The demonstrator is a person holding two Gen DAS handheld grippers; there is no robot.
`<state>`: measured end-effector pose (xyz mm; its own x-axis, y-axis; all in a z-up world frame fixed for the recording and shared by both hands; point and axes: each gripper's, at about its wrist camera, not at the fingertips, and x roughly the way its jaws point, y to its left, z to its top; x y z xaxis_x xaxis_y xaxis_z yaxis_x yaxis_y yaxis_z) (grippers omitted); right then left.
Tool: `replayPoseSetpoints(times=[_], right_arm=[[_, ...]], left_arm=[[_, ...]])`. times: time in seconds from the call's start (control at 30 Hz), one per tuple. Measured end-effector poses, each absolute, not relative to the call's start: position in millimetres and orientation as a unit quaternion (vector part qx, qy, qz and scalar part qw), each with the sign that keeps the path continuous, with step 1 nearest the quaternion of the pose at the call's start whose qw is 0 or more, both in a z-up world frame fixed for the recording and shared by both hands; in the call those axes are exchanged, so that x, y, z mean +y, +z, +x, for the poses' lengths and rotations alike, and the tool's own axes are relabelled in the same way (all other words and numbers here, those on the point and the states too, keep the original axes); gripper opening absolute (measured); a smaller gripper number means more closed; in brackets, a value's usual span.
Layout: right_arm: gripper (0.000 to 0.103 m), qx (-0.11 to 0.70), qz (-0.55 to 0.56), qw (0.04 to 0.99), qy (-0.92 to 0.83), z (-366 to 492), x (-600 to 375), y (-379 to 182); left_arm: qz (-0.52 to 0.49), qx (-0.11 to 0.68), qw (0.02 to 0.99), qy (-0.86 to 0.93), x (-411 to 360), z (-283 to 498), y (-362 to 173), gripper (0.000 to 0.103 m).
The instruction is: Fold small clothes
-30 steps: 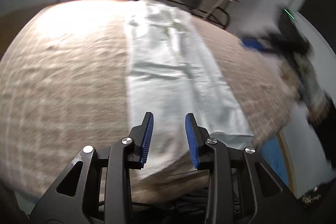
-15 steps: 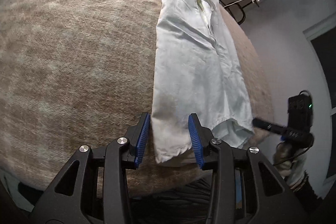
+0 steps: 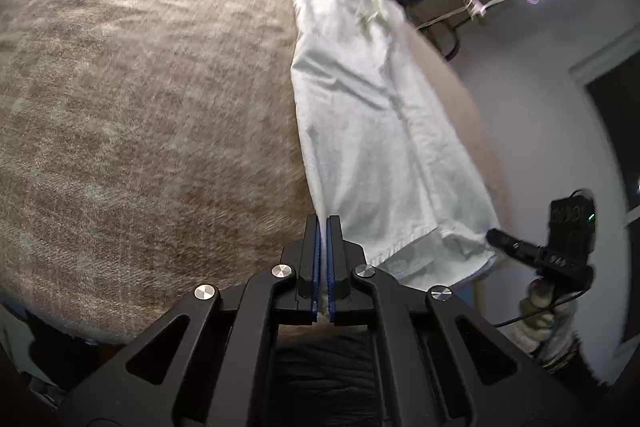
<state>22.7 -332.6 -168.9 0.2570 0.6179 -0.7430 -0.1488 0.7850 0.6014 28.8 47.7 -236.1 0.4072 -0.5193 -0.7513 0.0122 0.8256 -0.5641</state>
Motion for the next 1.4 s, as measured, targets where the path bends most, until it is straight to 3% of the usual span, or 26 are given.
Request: replayPoseSetpoints(times=[0.27,0.3,0.33,0.37,0.4,0.43,0.6,0.7,0.77,0.87,1.4], right_arm=[[0.004,0.589,0.199,0.748,0.231,25,-323,-208],[0.008,0.59,0.195,0.748,0.234,23,-323,-208],[0.019,0.59,0.186,0.751,0.232,22,-324,-205],[0.038,0.588,0.182,0.753,0.232,21,-328,-203],[0.044,0.583,0.184,0.757,0.232,19,-332,-201],[0.045,0.576,0.192,0.76,0.233,18,-336,-199],[0.038,0.573,0.249,0.741,0.247,20,-348,-211],[0.027,0.573,0.269,0.726,0.27,19,-341,-219],[0.011,0.573,0.27,0.721,0.28,19,-331,-222],[0.004,0.567,0.278,0.721,0.286,22,-326,-221],[0.003,0.505,0.291,0.753,0.306,59,-323,-168]], left_arm=[[-0.238,0.533,0.797,-0.159,48,29,-245,0.001],[-0.237,0.533,0.796,-0.158,48,30,-244,0.005],[-0.238,0.536,0.795,-0.157,49,32,-245,0.015],[-0.244,0.537,0.792,-0.155,51,32,-246,0.023],[-0.258,0.537,0.788,-0.158,54,32,-248,0.035],[-0.267,0.536,0.784,-0.162,55,30,-251,0.035],[-0.264,0.548,0.771,-0.187,46,28,-252,0.035],[-0.256,0.56,0.763,-0.196,38,28,-253,0.013],[-0.254,0.559,0.765,-0.194,37,27,-252,0.008],[-0.26,0.557,0.763,-0.2,35,28,-245,0.006],[-0.232,0.503,0.799,-0.235,21,77,-185,0.005]])
